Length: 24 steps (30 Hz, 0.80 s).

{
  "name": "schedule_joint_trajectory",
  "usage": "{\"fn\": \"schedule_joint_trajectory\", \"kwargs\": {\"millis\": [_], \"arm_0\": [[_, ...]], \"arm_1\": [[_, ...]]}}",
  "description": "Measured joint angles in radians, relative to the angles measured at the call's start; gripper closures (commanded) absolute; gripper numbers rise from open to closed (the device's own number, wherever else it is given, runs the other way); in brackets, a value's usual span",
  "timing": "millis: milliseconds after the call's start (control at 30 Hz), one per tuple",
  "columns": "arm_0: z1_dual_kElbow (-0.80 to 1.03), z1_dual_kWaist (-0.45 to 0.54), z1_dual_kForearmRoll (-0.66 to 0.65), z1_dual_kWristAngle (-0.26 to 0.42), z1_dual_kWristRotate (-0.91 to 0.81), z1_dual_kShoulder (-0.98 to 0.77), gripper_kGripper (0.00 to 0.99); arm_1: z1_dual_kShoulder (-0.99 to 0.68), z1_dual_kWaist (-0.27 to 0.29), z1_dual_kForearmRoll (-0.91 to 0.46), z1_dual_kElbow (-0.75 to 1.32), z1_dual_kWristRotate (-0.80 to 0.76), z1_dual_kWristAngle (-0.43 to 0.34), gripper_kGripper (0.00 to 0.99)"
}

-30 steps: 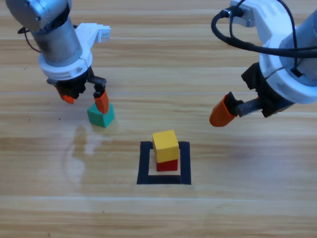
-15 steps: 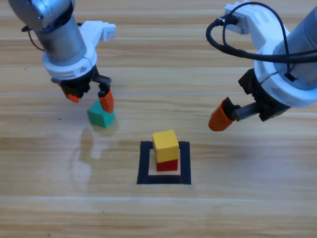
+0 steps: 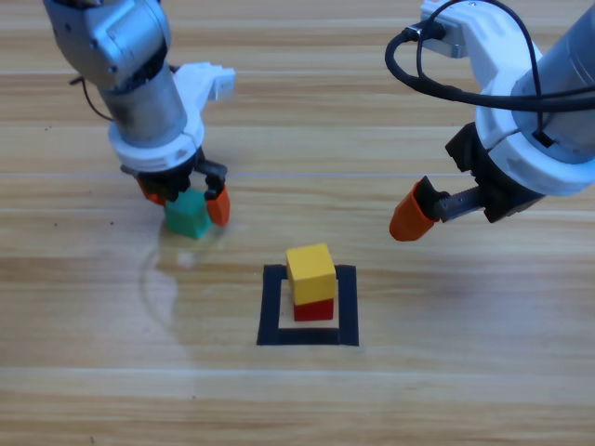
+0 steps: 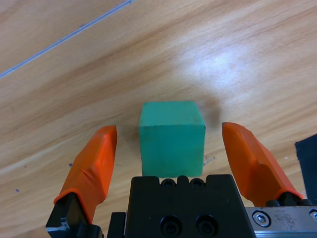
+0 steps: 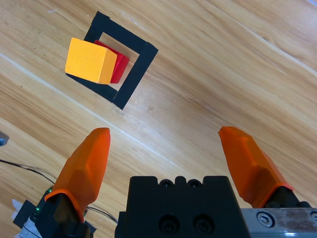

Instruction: Stack the blocks in the rectangular block: red at the bottom, yellow in the middle, green on top

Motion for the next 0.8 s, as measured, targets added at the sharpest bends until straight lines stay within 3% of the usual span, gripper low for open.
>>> {"fn": "schedule_joint_trajectory", "kwargs": {"millis": [167, 300, 400, 500, 800], "arm_0": [[0.01, 0.0, -0.01, 0.003, 0.0, 0.026, 0.116], [0.01, -0.001, -0.014, 0.003, 0.0, 0.026, 0.235], [0.015, -0.001, -0.025, 0.003, 0.002, 0.026, 0.482], [0.018, -0.002, -0.037, 0.003, 0.004, 0.026, 0.887], [0.038, -0.003, -0.028, 0.049, -0.004, 0.013, 0.99]], "arm_1": [[0.0, 0.0, 0.001, 0.0, 0.0, 0.0, 0.002], [0.0, 0.0, 0.004, 0.0, 0.0, 0.0, 0.002], [0.0, 0.0, 0.005, 0.0, 0.0, 0.0, 0.002], [0.0, 0.0, 0.005, 0.0, 0.0, 0.0, 0.002], [0.0, 0.0, 0.007, -0.006, 0.0, 0.0, 0.002]]}}
